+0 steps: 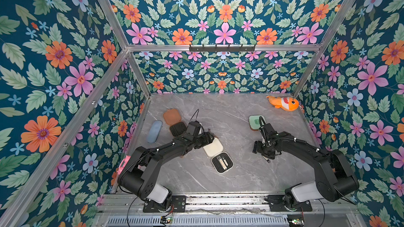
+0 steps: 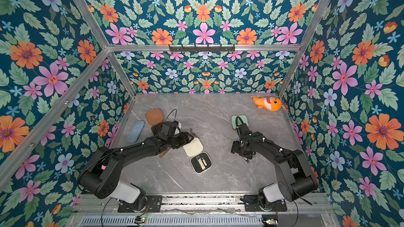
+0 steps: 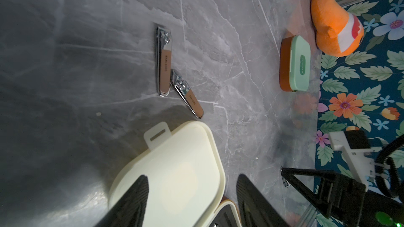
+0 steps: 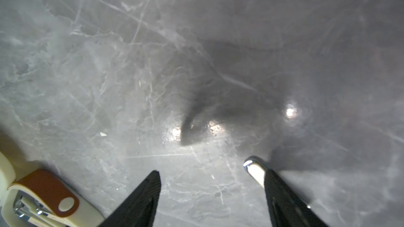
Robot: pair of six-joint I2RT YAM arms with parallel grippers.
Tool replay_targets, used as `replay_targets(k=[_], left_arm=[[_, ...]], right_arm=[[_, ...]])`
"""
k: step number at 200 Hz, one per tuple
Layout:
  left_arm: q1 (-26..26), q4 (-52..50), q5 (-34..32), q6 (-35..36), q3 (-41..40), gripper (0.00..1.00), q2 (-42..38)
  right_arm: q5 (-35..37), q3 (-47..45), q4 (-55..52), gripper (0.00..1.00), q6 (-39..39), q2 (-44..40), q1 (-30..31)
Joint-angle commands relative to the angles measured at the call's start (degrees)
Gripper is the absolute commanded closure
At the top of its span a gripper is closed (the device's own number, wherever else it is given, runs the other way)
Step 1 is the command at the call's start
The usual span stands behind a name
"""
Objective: Organize nail clipper sets
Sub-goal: Adjust the nail clipper at the center of the board.
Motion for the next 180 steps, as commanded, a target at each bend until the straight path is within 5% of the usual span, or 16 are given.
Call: replay_targets(k=[1, 180], left_arm=[[-0.02, 0.41, 0.37, 0.28, -0.22, 0.33, -0.41], [-0.04, 0.3, 0.62, 0.38, -0.15, 0.33, -0.69]], right_arm=[[-1.08, -0.13, 0.81, 0.25, 0.62, 0.5, 0.04], [-0.95, 0.26, 0.74, 0.24, 1.45, 3.25, 0.11]])
